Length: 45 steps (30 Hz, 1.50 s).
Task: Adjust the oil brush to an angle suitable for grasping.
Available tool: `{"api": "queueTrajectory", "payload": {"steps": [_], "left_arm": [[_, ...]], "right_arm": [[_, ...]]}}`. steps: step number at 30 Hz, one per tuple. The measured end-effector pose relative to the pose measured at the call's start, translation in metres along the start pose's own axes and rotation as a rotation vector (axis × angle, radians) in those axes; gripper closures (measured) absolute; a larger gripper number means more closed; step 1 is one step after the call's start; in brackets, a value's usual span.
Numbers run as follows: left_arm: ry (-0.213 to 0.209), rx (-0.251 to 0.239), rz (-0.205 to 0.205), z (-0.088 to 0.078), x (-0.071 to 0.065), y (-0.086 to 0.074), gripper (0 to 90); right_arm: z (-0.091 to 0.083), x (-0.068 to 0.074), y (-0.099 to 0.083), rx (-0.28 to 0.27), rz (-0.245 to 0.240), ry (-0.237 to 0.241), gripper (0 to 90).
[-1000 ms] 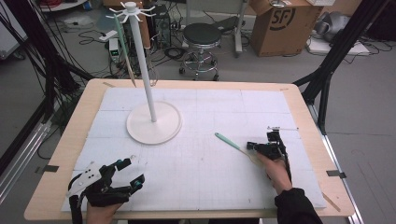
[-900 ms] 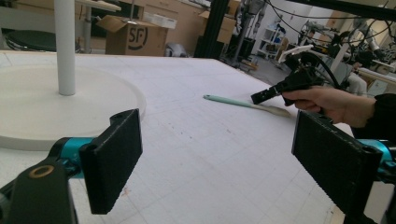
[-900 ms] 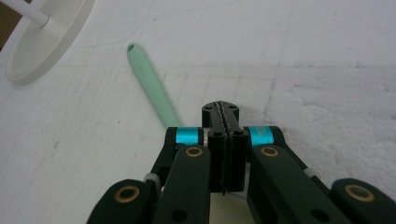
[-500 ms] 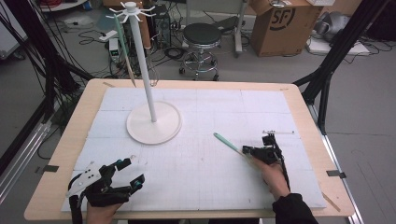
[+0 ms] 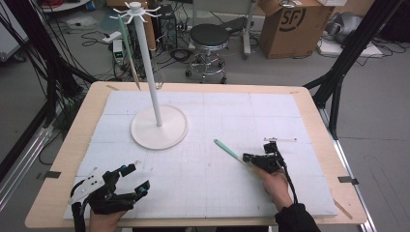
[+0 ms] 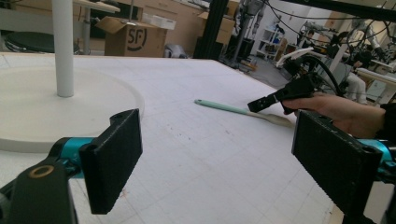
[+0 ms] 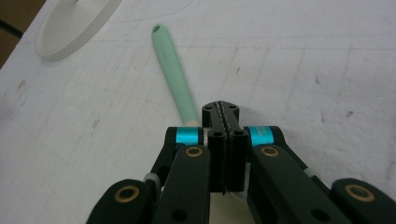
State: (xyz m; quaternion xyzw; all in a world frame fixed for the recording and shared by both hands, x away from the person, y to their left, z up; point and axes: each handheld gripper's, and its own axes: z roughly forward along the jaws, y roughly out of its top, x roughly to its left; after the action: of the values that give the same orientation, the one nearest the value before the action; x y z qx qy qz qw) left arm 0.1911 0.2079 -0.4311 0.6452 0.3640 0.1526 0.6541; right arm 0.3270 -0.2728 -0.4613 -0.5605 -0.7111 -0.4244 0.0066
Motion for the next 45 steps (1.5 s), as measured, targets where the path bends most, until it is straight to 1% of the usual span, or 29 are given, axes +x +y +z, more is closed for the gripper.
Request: {"api": "queueTrajectory", "payload": {"steps": [2,7,15,24,27,30,31,32,34,35,36,37,38,39,40,41,42,44,45], "left_arm": [[-0.001,0.002,0.003,0.0,0.0,0.0,16.7],[0.001,-0.001,0.003,0.0,0.0,0.0,16.7],[-0.002,-0.003,0.005,-0.001,0.0,0.001,16.7],[-0.002,-0.005,0.005,-0.001,-0.001,0.001,16.8],[-0.003,-0.008,0.005,-0.001,-0.001,0.001,16.8],[-0.002,-0.008,0.006,-0.002,-0.001,0.002,16.8],[-0.002,-0.009,0.005,-0.002,0.0,0.002,16.8],[-0.003,-0.01,0.005,-0.002,0.0,0.002,16.8],[-0.002,-0.01,0.004,-0.002,0.0,0.002,16.8],[-0.002,-0.009,0.002,-0.002,0.0,0.002,16.8],[-0.002,-0.008,0.002,-0.002,0.0,0.001,16.8],[-0.002,-0.007,0.002,-0.002,0.0,0.001,16.8],[0.0,-0.008,0.002,-0.002,0.0,0.001,16.8],[0.0,-0.008,0.003,-0.002,0.0,0.001,16.8],[0.0,-0.008,0.003,-0.002,0.0,0.001,16.8],[0.0,-0.007,0.003,-0.002,0.0,0.001,16.8],[0.0,-0.004,0.005,-0.002,0.001,0.001,16.8],[0.0,-0.001,0.003,-0.002,0.001,0.001,16.8],[0.001,-0.002,0.002,-0.002,0.0,0.001,16.8]], "right_arm": [[0.001,0.002,0.0,0.001,0.004,0.003,90.0],[0.004,0.008,-0.002,0.004,-0.004,0.008,90.0],[0.016,0.024,-0.004,0.018,-0.041,0.033,90.0],[0.026,0.039,-0.005,0.037,-0.063,0.054,90.0],[0.028,0.042,-0.004,0.038,-0.069,0.058,90.0],[0.028,0.041,-0.004,0.039,-0.061,0.068,90.0],[0.028,0.04,-0.004,0.03,-0.064,0.068,89.9],[0.027,0.039,-0.005,0.019,-0.064,0.07,88.7],[0.023,0.038,-0.005,-0.015,-0.056,0.058,73.2],[0.022,0.037,-0.005,-0.024,-0.047,0.059,69.1],[0.021,0.035,-0.005,-0.028,-0.037,0.059,69.1],[0.02,0.035,-0.005,-0.035,-0.041,0.062,66.8],[0.019,0.035,-0.004,-0.041,-0.048,0.059,62.4],[0.018,0.035,-0.004,-0.053,-0.047,0.066,58.8],[0.016,0.035,-0.004,-0.068,-0.047,0.082,57.7],[0.014,0.037,-0.004,-0.081,-0.056,0.085,56.2],[0.012,0.04,-0.004,-0.093,-0.069,0.074,53.3],[0.009,0.042,-0.004,-0.11,-0.082,0.085,49.9],[0.008,0.044,-0.005,-0.113,-0.081,0.091,49.6]]}}
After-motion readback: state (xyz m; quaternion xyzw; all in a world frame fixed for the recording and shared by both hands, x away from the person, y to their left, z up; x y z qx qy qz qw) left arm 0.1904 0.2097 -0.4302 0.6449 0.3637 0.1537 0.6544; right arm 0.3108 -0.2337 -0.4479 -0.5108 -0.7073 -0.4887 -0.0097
